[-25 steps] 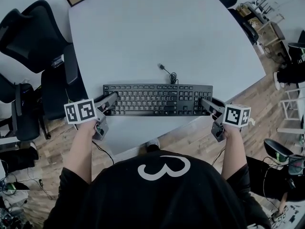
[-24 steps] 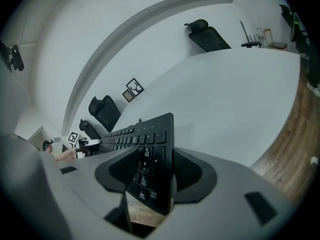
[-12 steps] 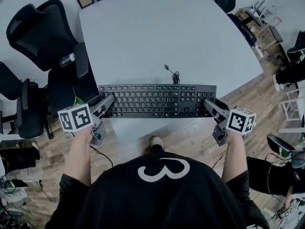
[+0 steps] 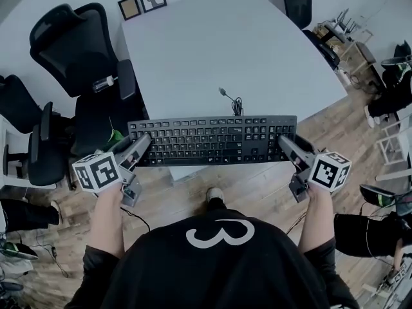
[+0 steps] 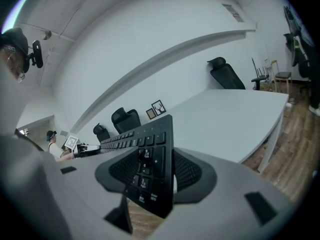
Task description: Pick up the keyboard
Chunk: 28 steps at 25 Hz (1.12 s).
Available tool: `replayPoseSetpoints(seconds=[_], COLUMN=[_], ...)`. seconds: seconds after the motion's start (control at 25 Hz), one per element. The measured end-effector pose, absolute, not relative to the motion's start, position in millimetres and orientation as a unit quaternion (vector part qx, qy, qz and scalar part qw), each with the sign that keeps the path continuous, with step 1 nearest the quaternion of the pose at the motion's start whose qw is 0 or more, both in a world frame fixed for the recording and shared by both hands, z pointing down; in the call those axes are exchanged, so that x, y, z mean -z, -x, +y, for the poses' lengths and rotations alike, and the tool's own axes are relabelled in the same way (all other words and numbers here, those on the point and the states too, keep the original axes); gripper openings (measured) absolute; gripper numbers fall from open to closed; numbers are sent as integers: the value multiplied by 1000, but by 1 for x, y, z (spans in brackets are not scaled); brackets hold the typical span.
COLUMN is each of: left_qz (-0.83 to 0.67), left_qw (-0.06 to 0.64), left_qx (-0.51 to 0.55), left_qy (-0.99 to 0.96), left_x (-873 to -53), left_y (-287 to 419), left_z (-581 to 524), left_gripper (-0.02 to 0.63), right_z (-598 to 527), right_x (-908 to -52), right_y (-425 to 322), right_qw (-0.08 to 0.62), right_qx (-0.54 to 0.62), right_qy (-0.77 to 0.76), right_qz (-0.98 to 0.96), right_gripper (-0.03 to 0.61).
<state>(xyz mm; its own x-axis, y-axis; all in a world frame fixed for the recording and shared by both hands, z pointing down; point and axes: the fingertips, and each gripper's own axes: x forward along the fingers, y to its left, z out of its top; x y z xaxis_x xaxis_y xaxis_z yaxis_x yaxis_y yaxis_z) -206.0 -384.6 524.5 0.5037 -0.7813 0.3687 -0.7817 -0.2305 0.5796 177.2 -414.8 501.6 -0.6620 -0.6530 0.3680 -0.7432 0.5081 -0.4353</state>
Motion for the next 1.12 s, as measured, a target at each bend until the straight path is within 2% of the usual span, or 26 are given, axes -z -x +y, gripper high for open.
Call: replayPoseSetpoints(seconds=[0.28,0.8,1.12], left_qz=[-483,-490,-483], left_qw=[362,361,363], left_qx=[16,21,16], left_qy=[-797,-793,-797], left_x=[-538,-503,-514], left_y=[203,212,206], left_z=[-391,-374,-384], left_gripper=[230,230,230], right_z=[-413,-401,-407], right_x=[-507,-469,-483], right_y=[-177,-172,-176], right_qw=[73,67,62], right_qx=[-262,-259,-261], right_qy=[-417,-414,-419], right_qz=[-867,-870,-867], right_gripper=[204,202,201])
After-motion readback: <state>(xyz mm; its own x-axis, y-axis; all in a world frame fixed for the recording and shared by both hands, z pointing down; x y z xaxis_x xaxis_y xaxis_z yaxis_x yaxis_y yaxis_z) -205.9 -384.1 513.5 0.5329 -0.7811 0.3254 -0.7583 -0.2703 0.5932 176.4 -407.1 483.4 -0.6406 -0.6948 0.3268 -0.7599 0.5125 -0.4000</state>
